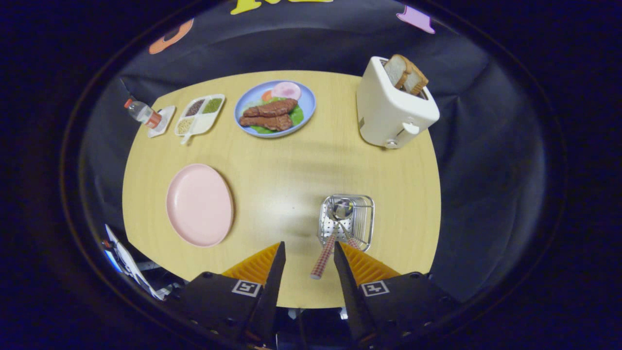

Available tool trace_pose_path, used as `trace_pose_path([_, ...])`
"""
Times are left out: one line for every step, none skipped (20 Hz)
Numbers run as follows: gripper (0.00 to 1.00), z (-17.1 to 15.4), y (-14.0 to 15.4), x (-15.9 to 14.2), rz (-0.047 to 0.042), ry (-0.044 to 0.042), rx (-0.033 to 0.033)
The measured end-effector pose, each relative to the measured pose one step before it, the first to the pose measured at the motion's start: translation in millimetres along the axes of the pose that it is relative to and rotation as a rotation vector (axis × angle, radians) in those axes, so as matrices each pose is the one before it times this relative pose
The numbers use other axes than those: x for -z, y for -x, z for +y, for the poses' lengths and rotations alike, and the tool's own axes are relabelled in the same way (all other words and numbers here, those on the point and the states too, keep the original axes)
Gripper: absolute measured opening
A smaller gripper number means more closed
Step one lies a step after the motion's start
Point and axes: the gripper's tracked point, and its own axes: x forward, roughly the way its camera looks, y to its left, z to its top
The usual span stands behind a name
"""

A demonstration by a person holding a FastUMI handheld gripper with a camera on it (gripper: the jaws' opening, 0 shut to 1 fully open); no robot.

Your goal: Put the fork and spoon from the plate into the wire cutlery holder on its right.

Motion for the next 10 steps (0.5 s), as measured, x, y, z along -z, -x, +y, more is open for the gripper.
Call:
trace_pose_path([0.64, 8.9, 7.61, 1.29, -0.03935, -0.0048, -0.0099])
trace_pose_path([0.69, 7.67, 8.0, 2.9, -0.03525, -0.00387, -0.00719])
trace_pose_path([0.74, 7.58, 8.36, 1.43, -0.03234, -0.00515, -0.01078])
trace_pose_path([0.8, 6.1, 8.52, 1.52, -0.03312, -0.0056, -0.00653])
trace_pose_path([0.82, 3.4, 9.21, -0.91, -0.0404, -0.00643, 0.00186])
trace_pose_path([0.84, 1.72, 7.97, -2.26, -0.04835, -0.00287, 0.0078])
trace_pose_path([0.86, 0.92, 8.83, -3.82, -0.05436, -0.00274, 0.00865])
trace_pose_path([0.88, 1.38, 10.52, -4.72, -0.05907, -0.00522, 0.00677])
trace_pose_path([0.89, -1.07, 10.52, -4.81, -0.05934, -0.00598, 0.01186])
trace_pose_path([0.93, 2.58, 13.25, -8.72, -0.07934, -0.01617, 0.00178])
